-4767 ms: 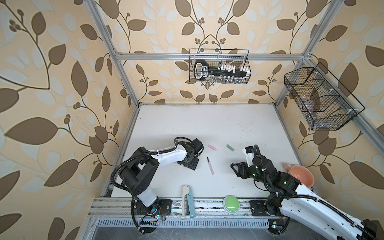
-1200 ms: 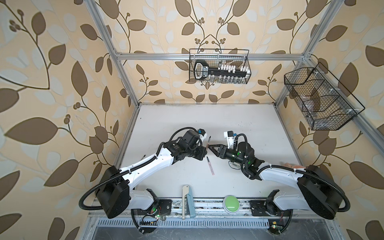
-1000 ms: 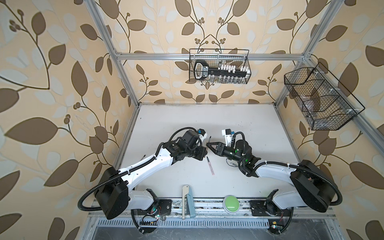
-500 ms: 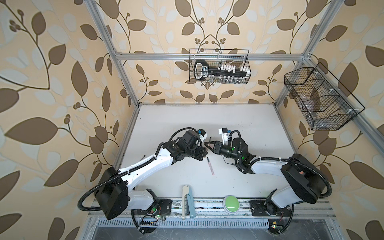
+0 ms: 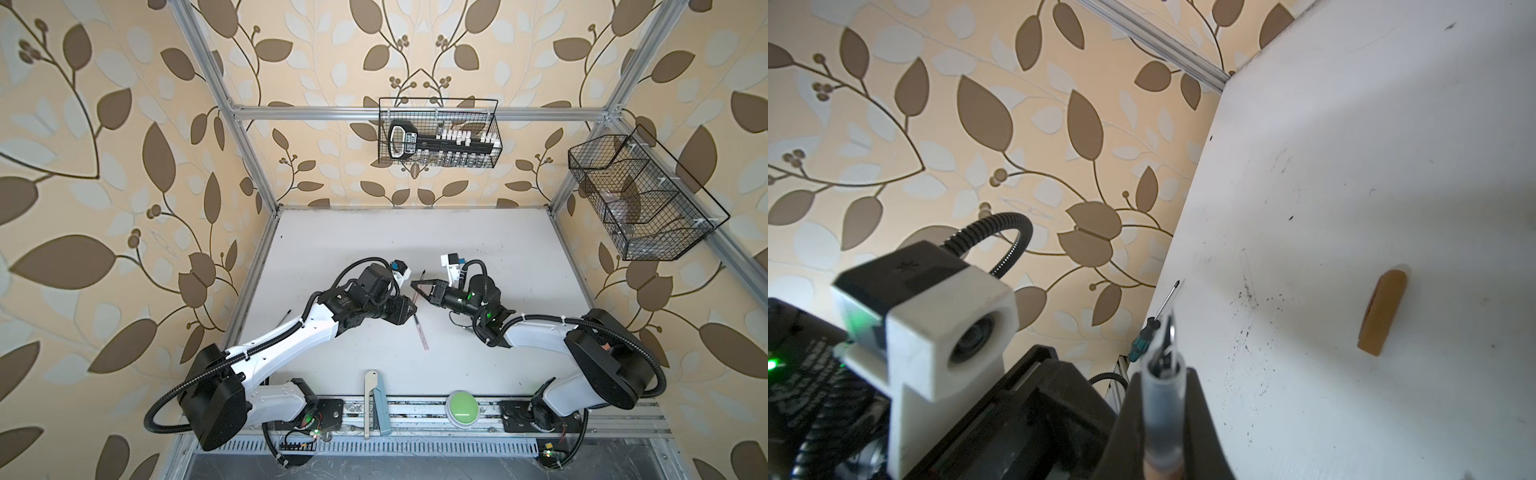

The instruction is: Insert the pens into the pen caps

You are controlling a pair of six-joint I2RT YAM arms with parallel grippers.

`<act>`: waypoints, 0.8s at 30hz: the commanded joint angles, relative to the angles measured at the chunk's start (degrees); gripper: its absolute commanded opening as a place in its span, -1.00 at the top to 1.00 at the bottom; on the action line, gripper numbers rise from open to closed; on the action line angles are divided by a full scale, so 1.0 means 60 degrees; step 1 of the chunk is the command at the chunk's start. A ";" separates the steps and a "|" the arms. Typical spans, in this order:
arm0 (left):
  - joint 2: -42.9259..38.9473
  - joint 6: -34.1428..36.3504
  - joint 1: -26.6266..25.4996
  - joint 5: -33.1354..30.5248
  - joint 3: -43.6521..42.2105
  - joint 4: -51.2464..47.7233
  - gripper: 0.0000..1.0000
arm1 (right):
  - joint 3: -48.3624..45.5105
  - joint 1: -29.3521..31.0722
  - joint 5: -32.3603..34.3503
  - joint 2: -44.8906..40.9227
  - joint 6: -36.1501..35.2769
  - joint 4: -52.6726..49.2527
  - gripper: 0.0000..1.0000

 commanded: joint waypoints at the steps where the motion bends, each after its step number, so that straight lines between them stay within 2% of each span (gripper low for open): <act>1: -0.0470 -0.0172 -0.0034 0.0651 -0.0276 0.1096 -0.01 | -0.0268 -0.0058 -0.0078 -0.0577 0.0436 0.0727 1.00; 7: -0.0487 -0.0531 0.0043 0.1716 -0.0468 0.2214 -0.02 | -0.0308 0.0081 -0.0091 -0.0895 0.0602 0.0964 1.00; 14: -0.0545 -0.0575 0.0190 0.1886 -0.0267 0.2235 0.09 | -0.0329 0.0219 -0.0134 -0.1125 0.0501 0.0806 1.00; 20: -0.0403 -0.0665 0.0331 0.2114 -0.0138 0.2179 0.34 | -0.0432 0.0392 0.0059 -0.1270 0.0295 0.0730 1.00; 24: -0.0369 -0.0687 0.0353 0.2041 -0.0135 0.2134 0.42 | -0.0447 0.0459 0.0151 -0.1352 0.0111 0.0544 1.00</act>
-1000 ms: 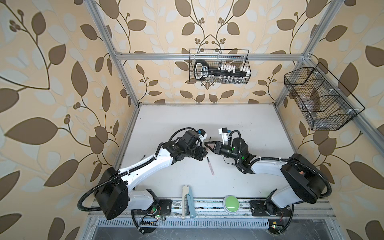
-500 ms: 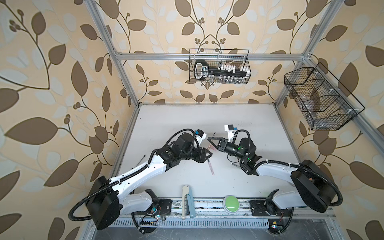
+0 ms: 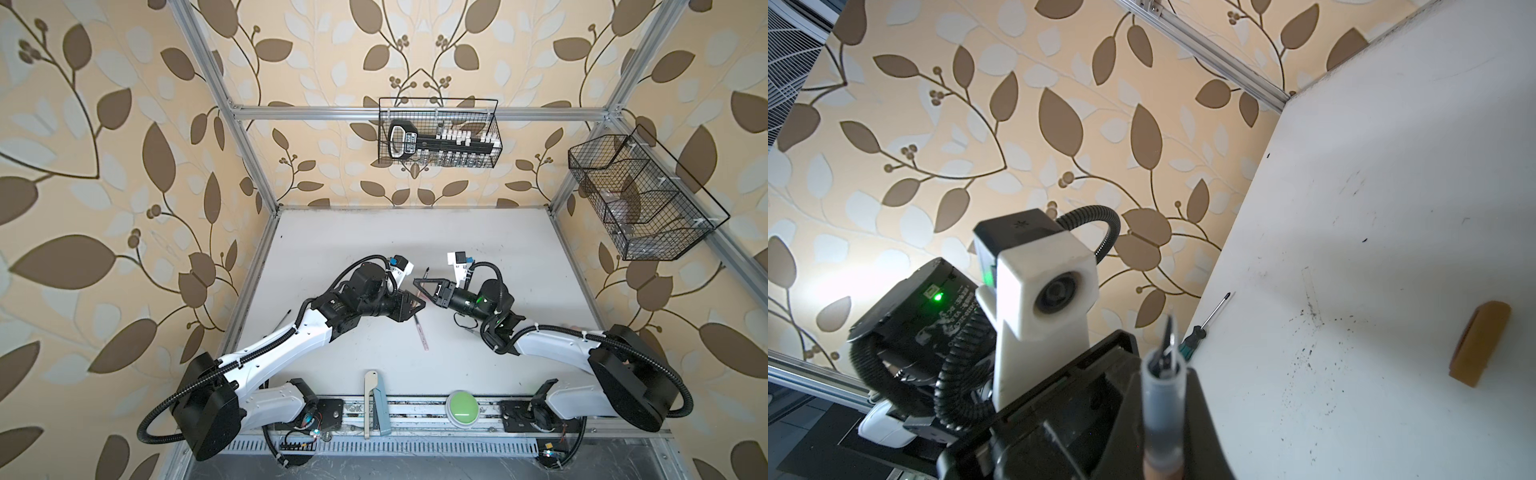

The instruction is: Insert the pens into the pen caps

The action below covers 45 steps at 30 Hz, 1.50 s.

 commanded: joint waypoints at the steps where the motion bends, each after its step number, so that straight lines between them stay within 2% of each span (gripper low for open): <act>1: -0.0062 0.0025 0.0080 0.0299 0.0292 0.0245 0.44 | -0.0148 0.0097 0.0154 -0.0202 -0.0157 0.0002 1.00; 5: -0.0049 0.0041 0.0080 0.0277 0.0375 0.0147 0.65 | -0.0175 0.0122 0.0220 -0.0218 -0.0225 -0.0050 1.00; 10: -0.0027 0.0076 0.0080 0.0257 0.0446 0.0025 0.80 | -0.0199 0.0168 0.0316 -0.0320 -0.0286 -0.0069 0.98; 13: -0.0040 0.0298 0.0080 0.0114 0.0564 -0.0375 0.85 | -0.0121 0.0135 0.0344 -0.0536 -0.0621 -0.0669 0.44; 16: -0.0199 0.0736 0.0080 -0.0515 0.0847 -0.1439 0.87 | -0.0007 -0.0086 0.0570 -0.1377 -0.1329 -0.2421 0.36; 20: -0.0689 0.1306 0.0080 -0.2074 0.1031 -0.3111 0.90 | 0.0893 -0.0478 0.1776 -0.3070 -0.3306 -0.7142 0.16; 22: -0.1009 0.1303 0.0080 -0.2682 0.1014 -0.3580 0.93 | 0.1384 -0.0753 0.2223 -0.3569 -0.4129 -0.8955 0.13; 25: -0.1457 0.1116 0.0080 -0.3314 0.0926 -0.3920 0.99 | 0.1802 -0.1446 0.2060 -0.3847 -0.4885 -1.0361 0.10; 27: -0.1711 0.1012 0.0072 -0.3732 0.0696 -0.3890 0.94 | 0.1919 -0.1938 0.1797 -0.3735 -0.5239 -1.0819 0.08; 31: -0.1874 0.0569 0.0065 -0.4590 0.0460 -0.4073 1.00 | 0.2312 -0.2184 0.2198 -0.3381 -0.6061 -1.2410 0.05; 35: -0.2153 0.0031 0.0014 -0.5205 0.0101 -0.3938 1.00 | 0.2009 -0.2040 0.2263 -0.3227 -0.6306 -1.2675 0.04; 38: -0.2401 -0.0222 -0.0037 -0.5445 -0.0133 -0.3713 1.00 | 0.2011 -0.1542 0.2626 -0.2760 -0.6369 -1.2714 0.05; 42: -0.2702 -0.0298 -0.0124 -0.5367 -0.0489 -0.3153 1.00 | 0.2309 -0.0985 0.2140 -0.1765 -0.6432 -1.2347 0.06; 45: -0.2769 -0.0161 -0.0140 -0.4974 -0.0585 -0.2941 1.00 | 0.2711 -0.0477 0.2261 -0.1127 -0.6572 -1.2002 0.06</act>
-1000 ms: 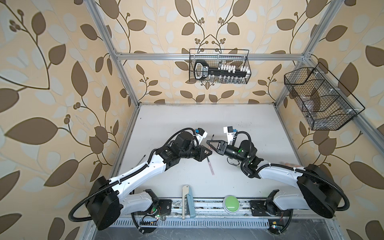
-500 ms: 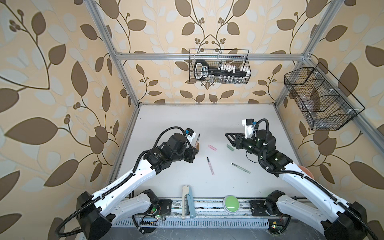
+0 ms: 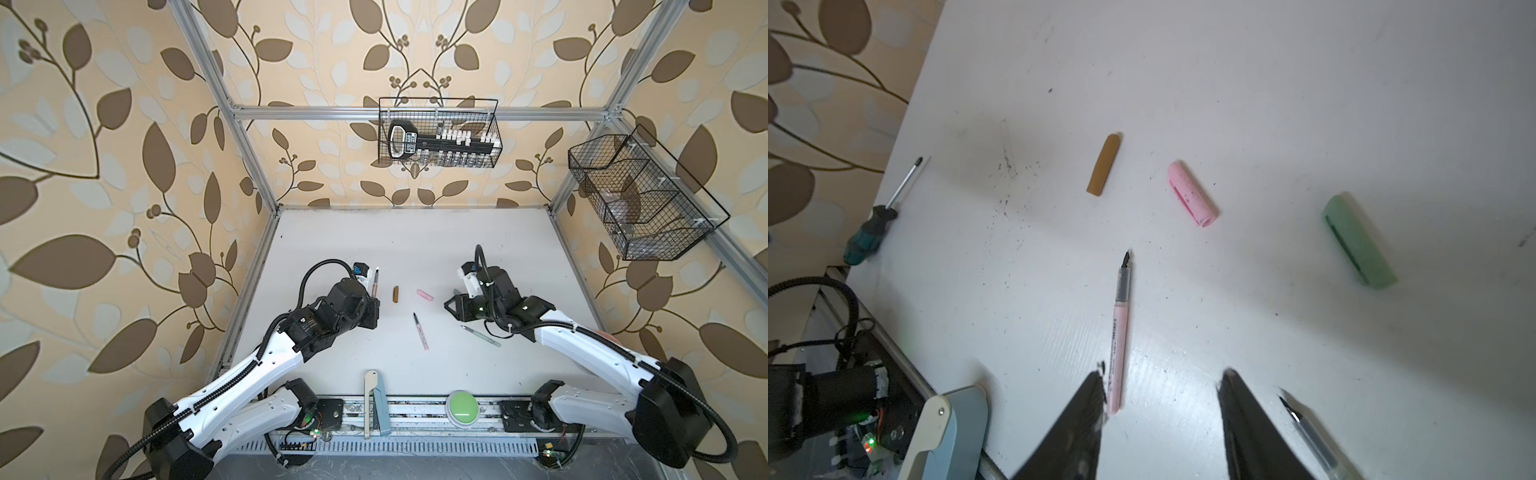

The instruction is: Insert the pens into the pen caps

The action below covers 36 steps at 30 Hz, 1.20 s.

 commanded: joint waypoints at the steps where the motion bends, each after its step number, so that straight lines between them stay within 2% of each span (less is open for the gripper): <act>1: -0.0139 -0.0048 -0.0125 0.0132 0.0012 0.0372 1.00 | 0.0661 0.0492 0.0132 0.0544 -0.0424 0.0306 0.06; 5: -0.0135 0.0227 -0.0140 0.0291 0.0190 -0.0151 1.00 | 0.1404 0.0931 0.0321 0.1658 -0.0484 0.0338 0.06; 10: 0.0060 0.0954 -0.0140 0.0301 0.0248 -0.0326 1.00 | 0.2198 0.1429 0.0736 0.2858 -0.0015 0.0490 0.06; 14: 0.0488 0.0959 -0.0140 0.0254 0.0378 -0.0369 1.00 | 0.3230 0.1728 0.0899 0.4106 0.0324 0.0106 0.07; 18: 0.0228 0.0808 -0.0140 0.0460 0.0378 -0.0450 1.00 | 0.4614 0.2084 0.1135 0.5362 0.0425 -0.0493 0.07; 22: -0.0161 0.0694 -0.0158 0.0134 0.0097 -0.0383 1.00 | 0.5549 0.2094 0.1051 0.6320 0.0605 -0.0727 0.08; 26: 0.0045 0.0592 -0.0155 -0.0431 0.0229 -0.0770 1.00 | 0.6257 0.2058 0.1328 0.7045 0.0574 -0.1151 0.09; 36: 0.0062 0.0572 -0.0154 -0.0243 0.0178 -0.0688 1.00 | 0.7402 0.1732 0.1499 0.8185 0.0358 -0.1888 0.09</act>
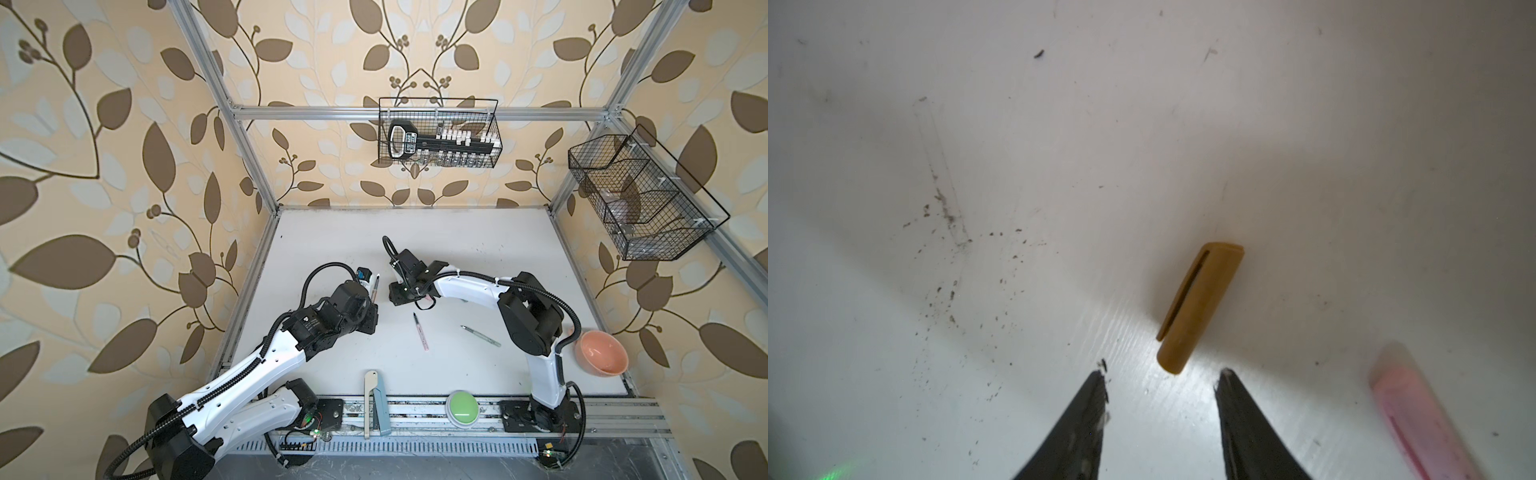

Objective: Insert the pens into the pen caps
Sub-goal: 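Reach the right gripper across to the tan cap and lower over it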

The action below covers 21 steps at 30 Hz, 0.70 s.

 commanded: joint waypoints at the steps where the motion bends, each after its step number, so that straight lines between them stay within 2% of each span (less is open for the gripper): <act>1: -0.0285 -0.0045 -0.0097 -0.0163 0.0083 0.0065 1.00 | 0.0375 -0.0134 0.0228 0.0316 -0.0123 -0.0493 0.09; 21: -0.0305 -0.0035 -0.0166 -0.0429 0.0097 -0.0032 1.00 | 0.2002 -0.0189 0.0533 0.1699 -0.0660 -0.1453 0.12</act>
